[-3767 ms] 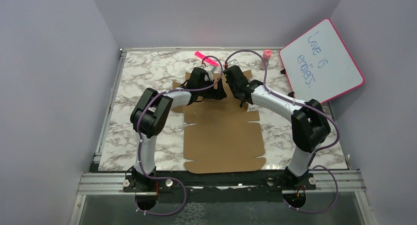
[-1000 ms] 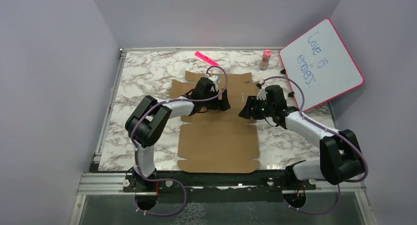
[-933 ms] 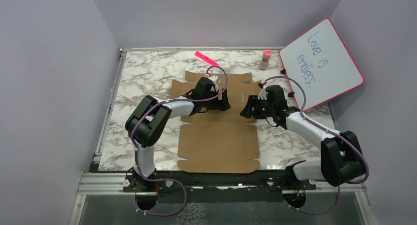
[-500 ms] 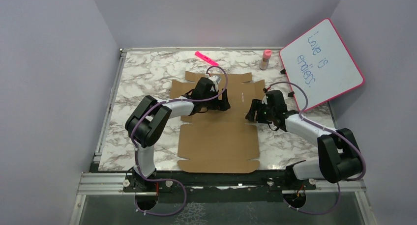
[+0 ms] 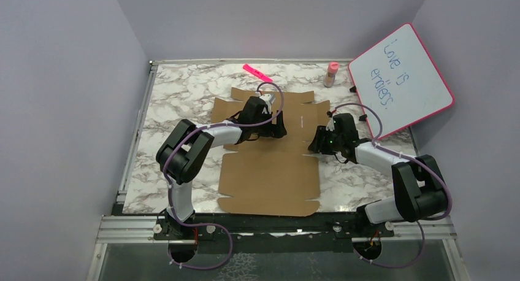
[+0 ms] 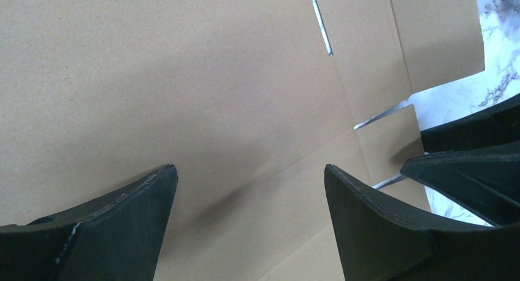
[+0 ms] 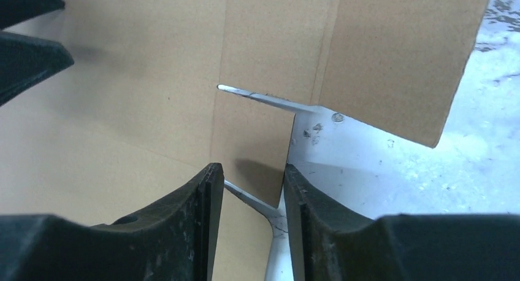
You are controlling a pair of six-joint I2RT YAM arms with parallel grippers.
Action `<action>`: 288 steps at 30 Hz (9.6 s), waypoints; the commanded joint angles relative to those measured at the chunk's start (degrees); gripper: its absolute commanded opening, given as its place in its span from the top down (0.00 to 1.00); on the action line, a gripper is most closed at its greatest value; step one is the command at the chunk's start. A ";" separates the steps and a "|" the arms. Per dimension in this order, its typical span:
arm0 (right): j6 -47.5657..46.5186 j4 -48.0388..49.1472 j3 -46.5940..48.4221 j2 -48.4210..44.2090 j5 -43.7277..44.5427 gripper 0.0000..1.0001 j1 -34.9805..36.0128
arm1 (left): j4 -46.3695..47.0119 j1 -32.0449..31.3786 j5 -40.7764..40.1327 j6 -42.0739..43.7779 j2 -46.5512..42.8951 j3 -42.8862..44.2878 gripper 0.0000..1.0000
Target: Fold the paper box
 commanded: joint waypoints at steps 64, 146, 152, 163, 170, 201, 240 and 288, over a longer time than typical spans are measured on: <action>-7.81 7.09 17.64 3.95 -5.76 0.18 3.76 | -7.15 23.31 -4.29 1.06 -7.66 5.29 0.04; -55.54 -29.93 71.52 41.23 -27.44 0.21 3.73 | 13.11 30.13 20.94 18.83 -6.92 -0.43 1.00; -55.83 -33.11 78.06 47.07 -29.81 0.36 3.77 | 14.32 30.08 21.96 19.18 -8.33 -1.66 1.00; -57.20 -38.05 81.49 51.51 -37.10 0.51 3.79 | 15.53 30.12 22.77 18.63 -8.71 -2.32 1.00; -61.47 -43.82 85.80 53.16 -37.63 0.66 3.73 | 15.81 30.13 22.99 18.23 -8.92 -2.41 1.00; -89.03 -30.76 62.96 25.73 -9.52 0.99 10.33 | 12.32 30.00 14.40 8.65 -22.09 -6.16 0.43; -101.48 -3.77 38.47 12.80 -3.30 0.99 14.04 | -0.40 29.07 4.10 2.84 -16.81 -1.75 0.17; -108.93 31.70 21.25 10.15 -3.79 0.99 16.81 | 16.28 10.72 -19.02 9.26 -31.34 -21.47 0.83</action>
